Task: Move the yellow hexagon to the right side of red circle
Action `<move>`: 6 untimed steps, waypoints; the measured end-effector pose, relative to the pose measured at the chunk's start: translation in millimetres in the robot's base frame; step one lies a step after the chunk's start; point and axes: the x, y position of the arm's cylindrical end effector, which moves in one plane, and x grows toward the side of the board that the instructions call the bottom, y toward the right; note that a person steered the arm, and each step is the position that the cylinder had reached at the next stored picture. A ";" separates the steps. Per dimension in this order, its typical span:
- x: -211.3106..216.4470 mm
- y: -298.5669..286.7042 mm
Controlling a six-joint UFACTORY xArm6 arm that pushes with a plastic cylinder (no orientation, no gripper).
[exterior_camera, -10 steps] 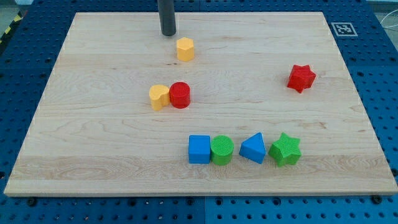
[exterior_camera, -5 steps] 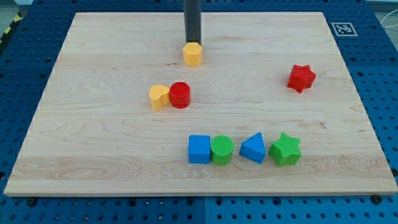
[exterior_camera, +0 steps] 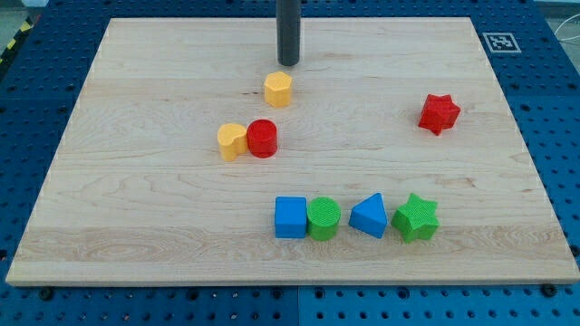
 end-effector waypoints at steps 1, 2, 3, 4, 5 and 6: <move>13.1 -14.2; 30.2 -23.0; 45.9 -23.4; 57.8 -23.4; 61.0 -14.8; 60.9 7.9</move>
